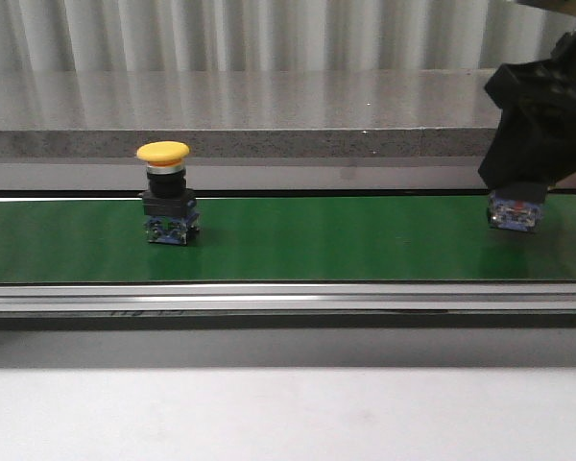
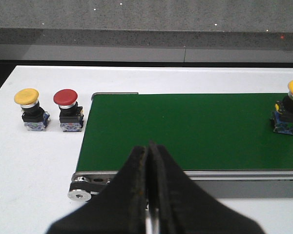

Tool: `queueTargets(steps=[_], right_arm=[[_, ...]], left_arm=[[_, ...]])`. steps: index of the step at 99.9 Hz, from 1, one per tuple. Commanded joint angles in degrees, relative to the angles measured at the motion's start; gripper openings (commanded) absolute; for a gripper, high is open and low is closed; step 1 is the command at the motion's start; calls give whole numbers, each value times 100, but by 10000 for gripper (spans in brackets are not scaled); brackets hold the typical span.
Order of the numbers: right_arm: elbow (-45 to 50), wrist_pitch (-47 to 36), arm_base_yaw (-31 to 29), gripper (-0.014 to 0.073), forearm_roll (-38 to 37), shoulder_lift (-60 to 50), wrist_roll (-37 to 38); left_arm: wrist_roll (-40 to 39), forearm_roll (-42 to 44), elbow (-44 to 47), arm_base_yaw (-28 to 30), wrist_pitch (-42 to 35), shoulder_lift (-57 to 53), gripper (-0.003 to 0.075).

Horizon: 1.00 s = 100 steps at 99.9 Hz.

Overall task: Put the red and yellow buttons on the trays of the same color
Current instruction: 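Lower the right gripper and grasp the red button on the belt, then move the red button into the red tray and open the right gripper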

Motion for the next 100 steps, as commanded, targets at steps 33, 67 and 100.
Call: queueTargets(steps=[33,67,100], right_arm=[[-1803,1037,-1391,92,-150,-192,137],[-2424,302,-3217,92,-145,58,144],[-2974,-286,-3795,92,-80,1118,155]], left_arm=[[-10,68,-154,-48,-370,40,-20],[-10,68,-154,-48,-370,40,-20],[-10,68,-154,-48,-370,40,-20]])
